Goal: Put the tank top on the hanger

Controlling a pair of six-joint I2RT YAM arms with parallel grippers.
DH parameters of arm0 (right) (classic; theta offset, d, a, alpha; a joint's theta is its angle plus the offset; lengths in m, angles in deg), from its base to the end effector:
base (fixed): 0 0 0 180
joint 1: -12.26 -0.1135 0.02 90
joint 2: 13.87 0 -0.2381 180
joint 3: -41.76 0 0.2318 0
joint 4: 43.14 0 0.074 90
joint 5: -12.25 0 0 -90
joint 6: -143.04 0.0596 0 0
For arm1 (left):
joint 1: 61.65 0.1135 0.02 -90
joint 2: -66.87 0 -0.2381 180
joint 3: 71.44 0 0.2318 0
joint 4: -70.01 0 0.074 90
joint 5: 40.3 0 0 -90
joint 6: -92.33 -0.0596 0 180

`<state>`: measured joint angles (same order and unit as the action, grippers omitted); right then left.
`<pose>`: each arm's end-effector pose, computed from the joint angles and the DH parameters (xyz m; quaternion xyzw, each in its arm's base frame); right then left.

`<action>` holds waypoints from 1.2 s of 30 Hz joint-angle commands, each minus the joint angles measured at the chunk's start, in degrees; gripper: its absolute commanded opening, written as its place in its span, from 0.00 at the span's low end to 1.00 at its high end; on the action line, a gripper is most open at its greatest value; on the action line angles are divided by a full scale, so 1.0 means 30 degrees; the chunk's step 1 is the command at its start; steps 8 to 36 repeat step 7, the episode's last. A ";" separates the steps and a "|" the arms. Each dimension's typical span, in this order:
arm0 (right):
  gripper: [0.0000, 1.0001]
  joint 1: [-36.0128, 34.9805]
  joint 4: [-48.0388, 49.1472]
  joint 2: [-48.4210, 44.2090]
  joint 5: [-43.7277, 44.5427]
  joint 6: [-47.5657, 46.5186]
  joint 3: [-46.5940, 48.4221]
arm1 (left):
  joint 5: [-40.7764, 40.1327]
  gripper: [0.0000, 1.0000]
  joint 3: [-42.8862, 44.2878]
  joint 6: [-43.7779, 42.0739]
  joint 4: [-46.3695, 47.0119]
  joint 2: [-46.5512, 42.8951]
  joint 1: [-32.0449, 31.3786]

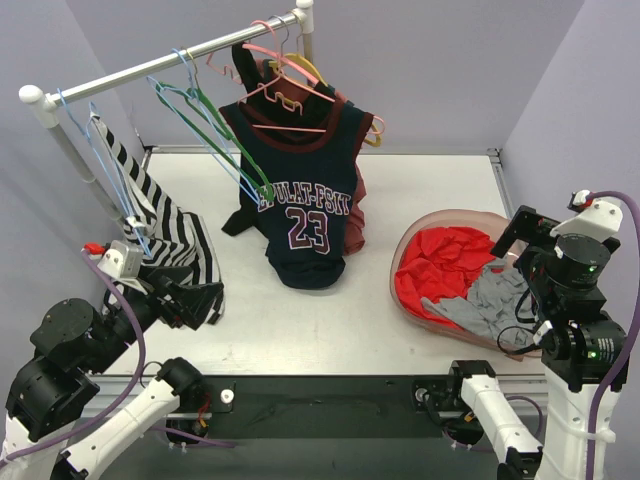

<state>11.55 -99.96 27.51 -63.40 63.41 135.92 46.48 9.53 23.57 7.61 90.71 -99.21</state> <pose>0.1131 -0.0134 0.4462 0.1460 0.7161 -0.0256 0.6821 0.0504 -0.0345 0.3922 0.0861 0.7338 -0.3126 0.5970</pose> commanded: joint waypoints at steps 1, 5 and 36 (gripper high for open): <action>1.00 0.0090 -0.1468 -0.0261 0.2425 -0.0909 0.0362 | -0.0361 0.93 0.0449 0.0861 0.0096 -0.0503 -0.0107; 1.00 0.0090 -0.2228 0.0061 0.1606 -0.0763 0.1180 | -0.0244 0.93 0.0567 0.1008 -0.0050 -0.0474 -0.0165; 1.00 0.0090 -0.2260 0.0092 0.0760 -0.0761 0.1388 | -0.0244 0.93 0.0654 0.1066 -0.0021 -0.0474 -0.0224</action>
